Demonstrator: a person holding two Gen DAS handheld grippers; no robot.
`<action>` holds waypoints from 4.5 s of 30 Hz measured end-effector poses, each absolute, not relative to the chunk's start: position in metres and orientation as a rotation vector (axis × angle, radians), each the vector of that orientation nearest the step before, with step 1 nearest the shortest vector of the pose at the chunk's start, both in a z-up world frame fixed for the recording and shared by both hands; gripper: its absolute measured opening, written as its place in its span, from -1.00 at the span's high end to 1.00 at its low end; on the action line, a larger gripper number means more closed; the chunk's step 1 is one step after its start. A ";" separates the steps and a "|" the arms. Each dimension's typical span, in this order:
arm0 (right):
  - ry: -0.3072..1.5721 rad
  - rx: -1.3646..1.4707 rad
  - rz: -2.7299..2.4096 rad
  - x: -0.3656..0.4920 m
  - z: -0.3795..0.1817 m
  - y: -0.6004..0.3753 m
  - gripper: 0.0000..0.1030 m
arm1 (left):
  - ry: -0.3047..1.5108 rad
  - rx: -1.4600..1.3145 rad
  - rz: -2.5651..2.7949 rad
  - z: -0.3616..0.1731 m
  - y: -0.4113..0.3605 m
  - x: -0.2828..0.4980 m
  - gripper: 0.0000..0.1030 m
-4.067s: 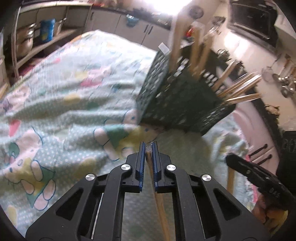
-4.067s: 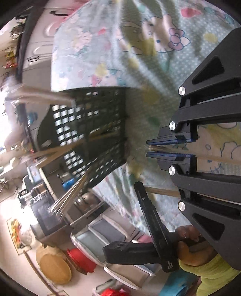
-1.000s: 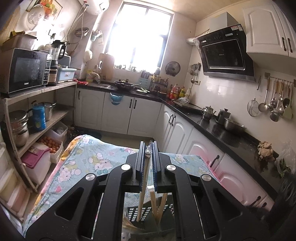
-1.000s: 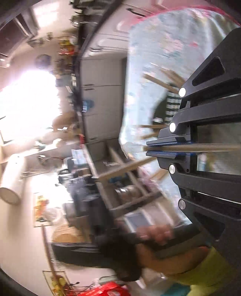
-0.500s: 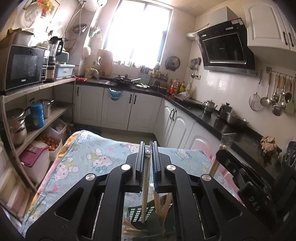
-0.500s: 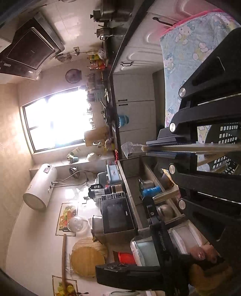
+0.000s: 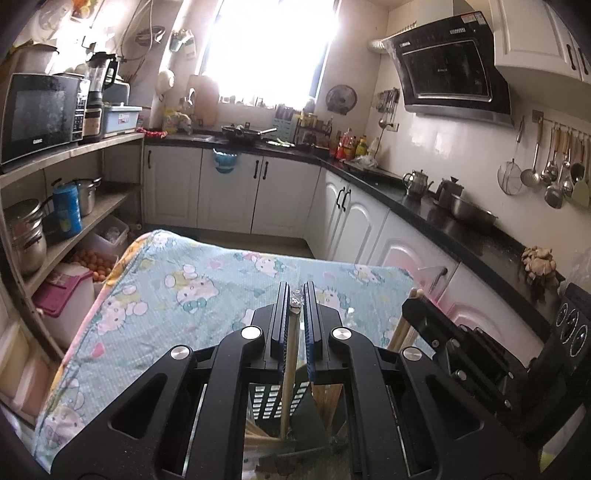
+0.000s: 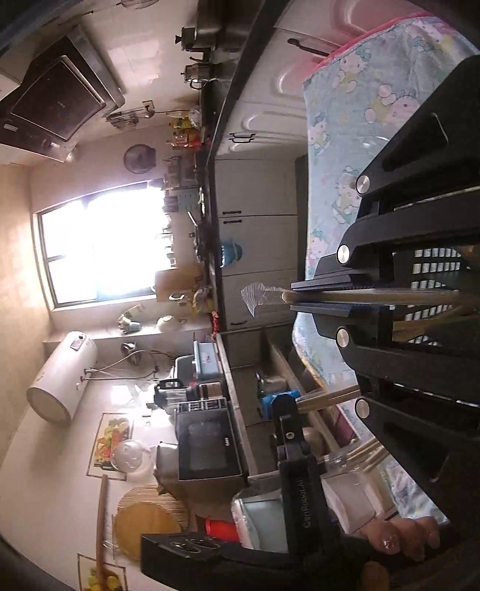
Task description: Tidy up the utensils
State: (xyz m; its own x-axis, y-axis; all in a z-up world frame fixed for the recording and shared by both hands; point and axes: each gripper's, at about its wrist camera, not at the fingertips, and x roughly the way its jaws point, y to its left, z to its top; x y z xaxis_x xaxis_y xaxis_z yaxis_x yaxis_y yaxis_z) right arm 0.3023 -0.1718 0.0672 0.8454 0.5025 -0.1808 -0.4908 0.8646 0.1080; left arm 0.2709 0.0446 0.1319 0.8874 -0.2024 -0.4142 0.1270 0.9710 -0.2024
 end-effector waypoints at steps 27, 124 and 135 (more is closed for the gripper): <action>0.378 0.122 0.527 0.252 0.055 -0.201 0.22 | 0.452 -0.199 -0.170 0.131 0.051 0.230 -0.06; 0.282 0.005 0.389 0.108 -0.032 -0.231 -0.87 | 0.373 -0.162 -0.101 0.002 0.041 0.095 -0.78; 0.284 0.007 0.388 0.109 -0.033 -0.232 -0.88 | 0.380 -0.157 -0.100 0.001 0.040 0.096 -0.78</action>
State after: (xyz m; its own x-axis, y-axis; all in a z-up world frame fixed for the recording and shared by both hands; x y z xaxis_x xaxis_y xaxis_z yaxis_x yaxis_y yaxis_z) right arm 0.1086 -0.2319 -0.0327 0.8867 0.3742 -0.2717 -0.3724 0.9261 0.0603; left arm 0.0964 0.0402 0.0015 0.9241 -0.1268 -0.3605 0.0680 0.9828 -0.1716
